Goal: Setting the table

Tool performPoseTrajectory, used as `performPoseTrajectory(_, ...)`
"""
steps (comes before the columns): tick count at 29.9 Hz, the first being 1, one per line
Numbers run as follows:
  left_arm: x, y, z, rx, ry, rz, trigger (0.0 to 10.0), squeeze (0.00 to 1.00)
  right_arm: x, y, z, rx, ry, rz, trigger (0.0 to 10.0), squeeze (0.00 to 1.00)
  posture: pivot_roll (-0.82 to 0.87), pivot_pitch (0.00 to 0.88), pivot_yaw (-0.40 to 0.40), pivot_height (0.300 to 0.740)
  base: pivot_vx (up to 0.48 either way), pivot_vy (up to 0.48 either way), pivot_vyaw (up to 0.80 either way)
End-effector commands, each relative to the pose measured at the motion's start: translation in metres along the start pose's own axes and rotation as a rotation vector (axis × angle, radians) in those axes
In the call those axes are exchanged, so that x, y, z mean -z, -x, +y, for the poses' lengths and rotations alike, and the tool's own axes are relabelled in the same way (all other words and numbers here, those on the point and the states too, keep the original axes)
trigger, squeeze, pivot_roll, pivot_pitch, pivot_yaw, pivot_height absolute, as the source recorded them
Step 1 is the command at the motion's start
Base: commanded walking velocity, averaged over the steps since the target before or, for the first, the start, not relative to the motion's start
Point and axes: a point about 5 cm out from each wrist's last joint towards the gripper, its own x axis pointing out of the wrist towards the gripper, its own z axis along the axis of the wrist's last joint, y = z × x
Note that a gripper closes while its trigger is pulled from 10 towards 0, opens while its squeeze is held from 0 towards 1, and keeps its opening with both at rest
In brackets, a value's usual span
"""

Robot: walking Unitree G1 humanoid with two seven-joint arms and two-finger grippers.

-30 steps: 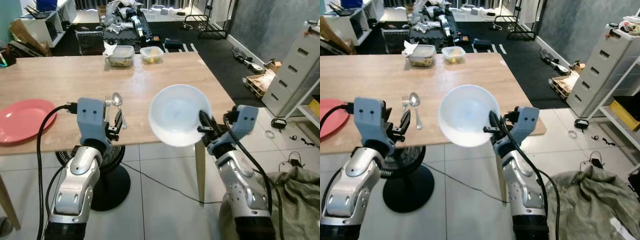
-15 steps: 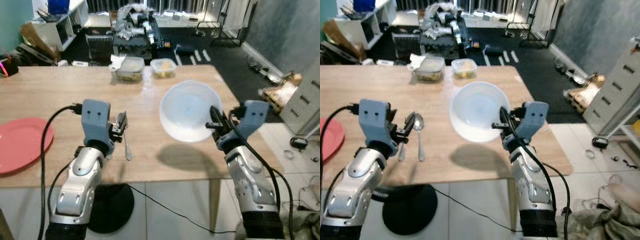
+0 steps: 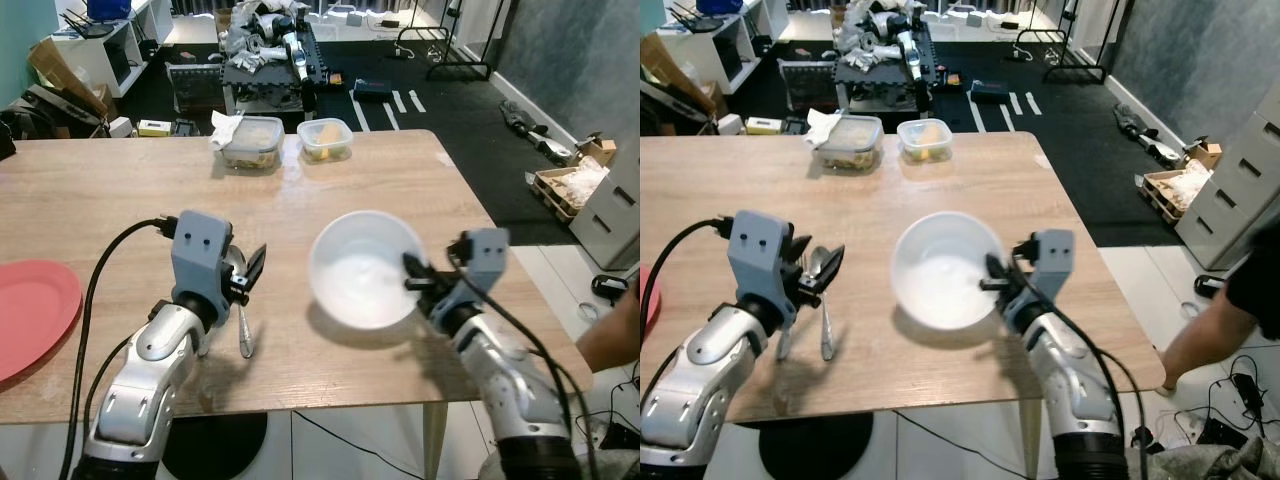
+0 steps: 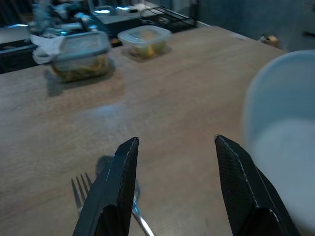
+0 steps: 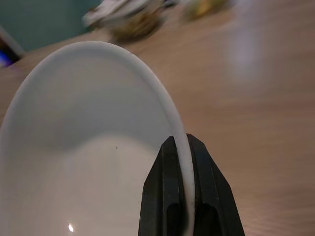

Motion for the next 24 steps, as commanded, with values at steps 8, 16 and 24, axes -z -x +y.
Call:
performPoseTrajectory(8,0.000,0.006,0.001,0.040,0.017,0.016,10.0,0.00,0.013,-0.017,0.024,-0.041,-0.141,0.046,10.0,0.00,0.08,0.000,0.060,0.740,0.000,0.000,0.00)
performPoseTrajectory(16,-0.004,0.025,-0.002,0.152,0.021,0.037,10.0,0.00,0.028,-0.039,0.027,0.085,-0.125,0.108,10.0,0.00,0.13,0.000,0.049,0.740,0.000,0.000,0.00)
performPoseTrajectory(24,-0.006,0.037,0.003,0.170,0.005,0.051,10.0,0.00,0.032,-0.047,0.030,0.079,-0.098,0.132,10.0,0.00,0.14,0.000,0.041,0.740,0.000,0.000,0.00)
